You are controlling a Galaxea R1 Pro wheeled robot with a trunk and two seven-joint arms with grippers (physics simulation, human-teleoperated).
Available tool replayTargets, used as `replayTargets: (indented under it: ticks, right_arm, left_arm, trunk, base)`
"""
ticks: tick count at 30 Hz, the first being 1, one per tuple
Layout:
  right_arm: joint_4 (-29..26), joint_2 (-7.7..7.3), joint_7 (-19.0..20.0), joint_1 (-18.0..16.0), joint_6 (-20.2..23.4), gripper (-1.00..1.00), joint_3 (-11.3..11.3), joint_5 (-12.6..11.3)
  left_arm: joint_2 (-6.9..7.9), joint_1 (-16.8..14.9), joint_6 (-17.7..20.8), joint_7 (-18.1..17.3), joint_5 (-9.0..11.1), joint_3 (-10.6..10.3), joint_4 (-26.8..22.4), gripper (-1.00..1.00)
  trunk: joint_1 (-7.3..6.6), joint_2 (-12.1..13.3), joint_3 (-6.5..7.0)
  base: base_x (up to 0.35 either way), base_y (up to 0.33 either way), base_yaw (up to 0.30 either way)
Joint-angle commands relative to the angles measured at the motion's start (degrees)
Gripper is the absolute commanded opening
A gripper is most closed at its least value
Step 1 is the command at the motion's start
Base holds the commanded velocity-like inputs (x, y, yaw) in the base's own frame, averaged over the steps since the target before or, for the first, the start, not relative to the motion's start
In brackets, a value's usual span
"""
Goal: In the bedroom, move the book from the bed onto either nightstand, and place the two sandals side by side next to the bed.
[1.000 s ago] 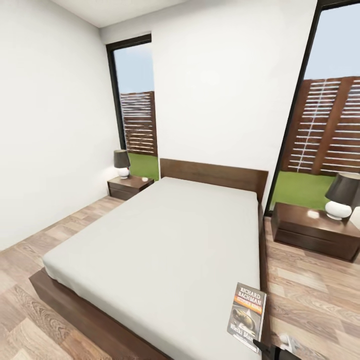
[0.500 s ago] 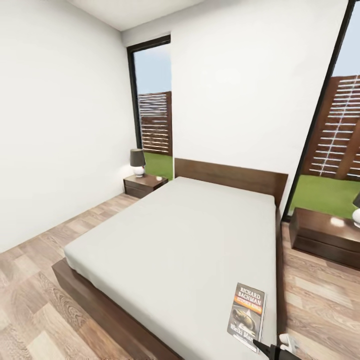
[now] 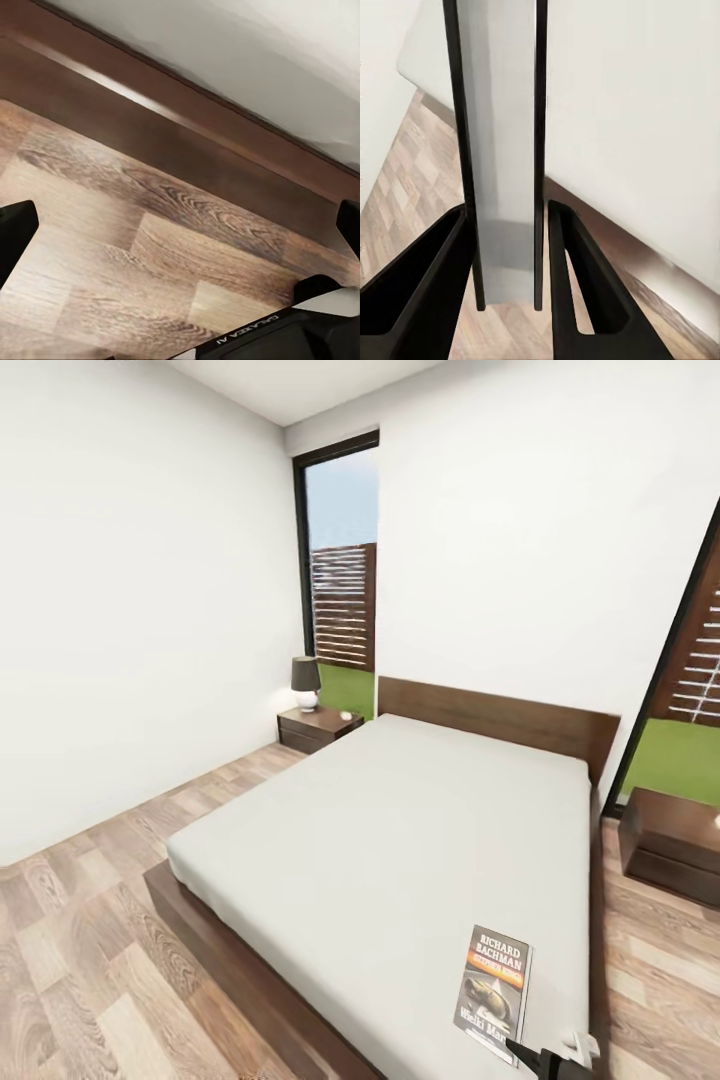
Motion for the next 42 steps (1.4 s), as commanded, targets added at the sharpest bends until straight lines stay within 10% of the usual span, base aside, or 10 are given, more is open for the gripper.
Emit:
replayTargets:
  ticks: [1,42]
  right_arm:
    - [-0.05,-0.01,0.19,-0.03,0.6,-1.0,-0.17,-0.53]
    - [-0.05,0.0,-0.06,-0.03,0.6,-1.0,-0.11,-0.44]
  left_arm:
    - [-0.24,-0.06,-0.29,-0.08,-0.6,0.47,0.07,1.0]
    - [-0.82,-0.06,-0.29,-0.08,-0.58,0.47,0.07,1.0]
  trunk:
    - [0.01,-0.06,-0.08]
    - [0.01,-0.06,-0.08]
  base:
    - [0.0,0.0,0.21]
    - [0.0,0.0,0.21]
